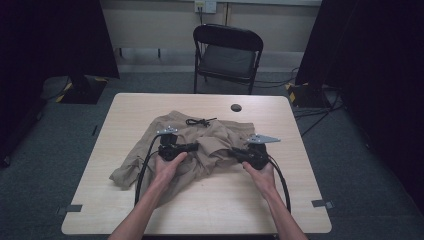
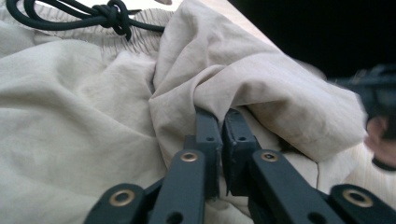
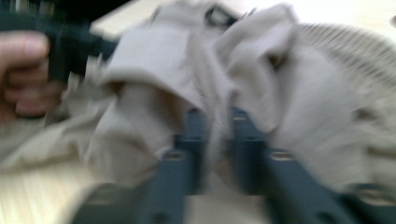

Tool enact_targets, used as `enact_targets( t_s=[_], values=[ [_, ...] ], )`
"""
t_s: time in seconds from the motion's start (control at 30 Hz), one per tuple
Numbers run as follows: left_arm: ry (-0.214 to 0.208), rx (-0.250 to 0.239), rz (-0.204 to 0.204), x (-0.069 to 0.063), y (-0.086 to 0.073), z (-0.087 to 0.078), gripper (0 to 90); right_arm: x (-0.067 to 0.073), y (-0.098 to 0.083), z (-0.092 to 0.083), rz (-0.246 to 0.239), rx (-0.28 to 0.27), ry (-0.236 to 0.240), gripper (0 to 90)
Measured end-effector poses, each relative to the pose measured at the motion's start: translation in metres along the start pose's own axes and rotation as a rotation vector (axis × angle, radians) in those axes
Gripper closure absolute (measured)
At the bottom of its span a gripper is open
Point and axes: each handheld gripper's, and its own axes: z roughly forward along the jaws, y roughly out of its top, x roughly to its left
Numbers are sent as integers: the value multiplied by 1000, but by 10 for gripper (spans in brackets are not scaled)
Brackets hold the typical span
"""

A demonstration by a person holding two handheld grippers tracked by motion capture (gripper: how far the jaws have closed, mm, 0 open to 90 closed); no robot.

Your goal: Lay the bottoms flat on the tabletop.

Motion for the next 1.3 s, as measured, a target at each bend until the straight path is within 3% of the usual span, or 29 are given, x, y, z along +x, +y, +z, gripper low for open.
enact_targets(
  t_s=[0.13,0.27,0.33,0.4,0.43,0.53,0.63,0.7,0.77,0.83,0.9,1.03,1.1,1.3],
  values=[
    [8,-5,32,-9,2,-5,694,-13,8,-7,52,-60,-23,898],
    [16,-20,112,-27,4,-12,641,-28,14,-12,101,-77,-68,898],
    [-2,-24,165,-40,5,-13,667,-32,17,-13,112,-84,-88,898],
    [-71,-39,207,-54,3,-10,741,-35,20,-13,114,-88,-98,899],
    [-84,-37,224,-59,3,-8,768,-35,21,-13,112,-90,-107,899],
    [-143,-15,246,-74,0,4,774,-36,22,-12,121,-91,-111,898],
    [-114,47,223,-78,-4,23,596,-39,20,-8,129,-76,-105,898],
    [-78,65,230,-78,-8,34,554,-39,19,-8,133,-77,-104,898],
    [-53,80,213,-77,-10,42,430,-38,19,-8,130,-80,-98,898],
    [2,98,217,-78,-12,50,336,-39,19,-8,131,-79,-99,898],
    [71,128,238,-75,-13,56,310,-40,19,-9,131,-79,-98,898],
    [124,135,228,-64,-14,61,393,-41,18,-12,133,-81,-100,898],
    [143,141,224,-60,-16,63,488,-42,17,-13,130,-80,-101,898],
    [70,116,241,-59,-16,55,819,-46,16,-17,139,-80,-112,898]
  ],
)
